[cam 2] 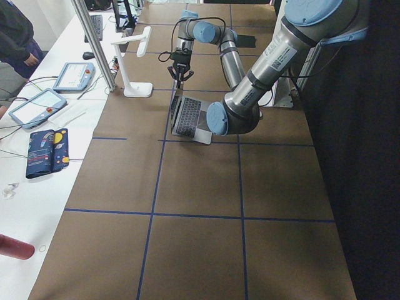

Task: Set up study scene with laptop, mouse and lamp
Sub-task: 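Carry the laptop with the left gripper toward the white lamp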

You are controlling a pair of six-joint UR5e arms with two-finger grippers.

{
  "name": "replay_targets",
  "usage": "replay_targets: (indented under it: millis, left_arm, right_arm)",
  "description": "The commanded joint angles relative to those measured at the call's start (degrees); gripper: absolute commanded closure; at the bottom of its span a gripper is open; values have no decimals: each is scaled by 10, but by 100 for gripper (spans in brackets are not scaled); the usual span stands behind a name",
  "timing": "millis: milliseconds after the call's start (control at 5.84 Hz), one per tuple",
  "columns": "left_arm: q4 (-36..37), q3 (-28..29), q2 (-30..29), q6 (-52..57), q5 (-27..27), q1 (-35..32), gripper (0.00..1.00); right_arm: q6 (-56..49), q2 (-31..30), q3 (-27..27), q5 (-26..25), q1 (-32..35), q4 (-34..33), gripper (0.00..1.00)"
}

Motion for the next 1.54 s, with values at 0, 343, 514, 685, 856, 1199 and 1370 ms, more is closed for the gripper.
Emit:
replay_targets:
  millis: [0,343,514,685,856,1199,1370]
  left_arm:
    - [-16,93,-86,-41,-2,7,100]
    - [-73,189,-137,-71,-2,26,100]
    - [-91,215,-155,-83,-2,34,100]
    - [-117,241,-166,-92,-2,35,100]
    - [-131,266,-172,-97,-2,37,100]
    - [-132,267,-174,-128,-2,36,100]
    - [-133,267,-175,-135,-2,36,100]
  right_arm:
    - [0,-2,-1,0,0,0,0]
    - [0,-2,-6,0,0,0,0]
    - [0,-1,-7,-1,0,0,0]
    - [0,-1,-7,-1,0,0,0]
    - [0,-2,-7,0,0,0,0]
    - [0,-1,-6,0,0,0,0]
    - [0,-1,-7,0,0,0,0]
